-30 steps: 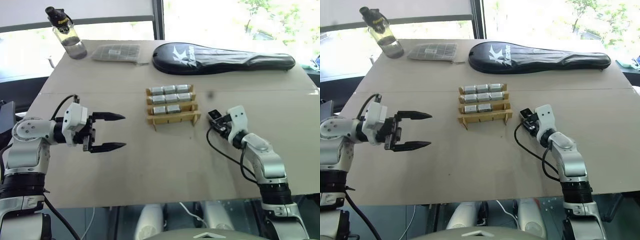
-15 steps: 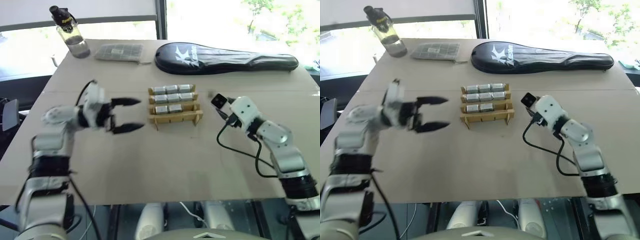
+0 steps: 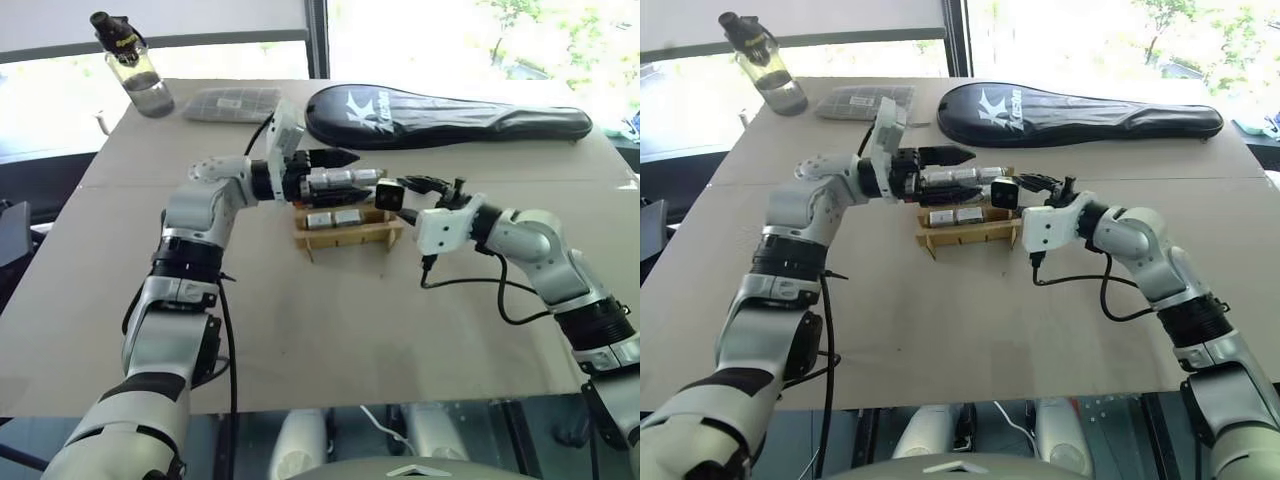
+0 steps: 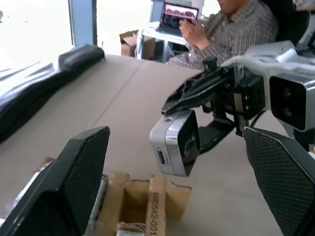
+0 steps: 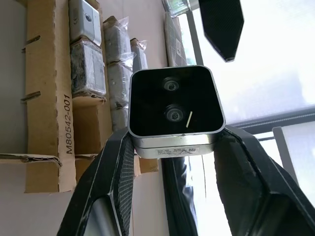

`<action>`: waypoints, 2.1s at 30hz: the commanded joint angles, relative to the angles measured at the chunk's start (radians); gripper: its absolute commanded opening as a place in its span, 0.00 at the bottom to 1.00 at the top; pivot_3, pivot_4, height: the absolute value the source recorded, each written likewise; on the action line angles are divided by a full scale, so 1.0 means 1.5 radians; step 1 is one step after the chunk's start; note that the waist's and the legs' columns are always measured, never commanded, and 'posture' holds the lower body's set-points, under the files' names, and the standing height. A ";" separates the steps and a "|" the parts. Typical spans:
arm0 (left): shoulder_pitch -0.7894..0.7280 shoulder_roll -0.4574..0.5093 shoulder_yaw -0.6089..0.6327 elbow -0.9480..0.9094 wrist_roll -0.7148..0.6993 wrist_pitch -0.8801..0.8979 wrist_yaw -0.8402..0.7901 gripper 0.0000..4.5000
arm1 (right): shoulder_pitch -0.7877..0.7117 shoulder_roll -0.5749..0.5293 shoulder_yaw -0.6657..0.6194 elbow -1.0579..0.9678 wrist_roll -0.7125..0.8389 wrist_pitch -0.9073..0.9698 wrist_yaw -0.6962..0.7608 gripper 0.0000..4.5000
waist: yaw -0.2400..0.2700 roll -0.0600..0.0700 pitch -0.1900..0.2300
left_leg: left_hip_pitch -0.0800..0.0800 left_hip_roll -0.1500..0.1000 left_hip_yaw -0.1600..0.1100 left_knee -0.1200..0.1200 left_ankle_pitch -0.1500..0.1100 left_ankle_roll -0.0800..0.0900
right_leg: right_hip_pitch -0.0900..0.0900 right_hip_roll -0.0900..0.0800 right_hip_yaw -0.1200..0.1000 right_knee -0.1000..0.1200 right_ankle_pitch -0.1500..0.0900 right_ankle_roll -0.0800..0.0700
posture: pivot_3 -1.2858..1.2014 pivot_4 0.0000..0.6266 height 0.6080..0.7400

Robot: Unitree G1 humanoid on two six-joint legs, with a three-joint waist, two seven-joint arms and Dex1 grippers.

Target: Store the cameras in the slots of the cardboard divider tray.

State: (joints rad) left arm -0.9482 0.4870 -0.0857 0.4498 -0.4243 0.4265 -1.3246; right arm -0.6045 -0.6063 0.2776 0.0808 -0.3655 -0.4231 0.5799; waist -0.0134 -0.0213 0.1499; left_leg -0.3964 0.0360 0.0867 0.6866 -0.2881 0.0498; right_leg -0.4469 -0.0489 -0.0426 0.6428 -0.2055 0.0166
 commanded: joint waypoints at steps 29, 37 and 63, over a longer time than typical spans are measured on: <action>-0.061 0.074 -0.085 0.037 0.060 0.063 -0.190 1.00 | -0.111 -0.014 0.060 0.067 -0.158 -0.233 -0.067 0.39 | 0.000 0.000 0.000 | 0.000 0.000 0.000 0.000 0.000 0.000 | 0.000 0.000 0.000 0.000 0.000 0.000 | 0.52 0.24 1.00; -0.070 0.079 -0.106 0.051 0.060 0.037 -0.193 1.00 | -0.135 -0.004 0.066 0.067 -0.163 -0.247 -0.066 0.39 | 0.000 0.000 0.000 | 0.000 0.000 0.000 0.000 0.000 0.000 | 0.000 0.000 0.000 0.000 0.000 0.000 | 0.52 0.24 1.00; -0.106 0.023 -0.068 0.120 0.088 -0.034 -0.166 0.17 | -0.065 0.007 0.029 0.004 -0.039 -0.121 0.009 1.00 | 0.002 0.000 0.000 | 0.000 0.000 0.000 0.001 0.000 0.000 | 0.000 0.000 0.000 0.000 0.000 0.000 | 0.52 0.24 1.00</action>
State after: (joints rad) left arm -1.0651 0.5321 -0.2289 0.6116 -0.2945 0.4165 -1.5936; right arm -0.7143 -0.5857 0.3753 0.1313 -0.4796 -0.6469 0.5834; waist -0.0108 -0.0211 0.1501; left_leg -0.3967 0.0363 0.0869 0.6879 -0.2881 0.0498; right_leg -0.4468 -0.0492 -0.0425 0.6431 -0.2055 0.0166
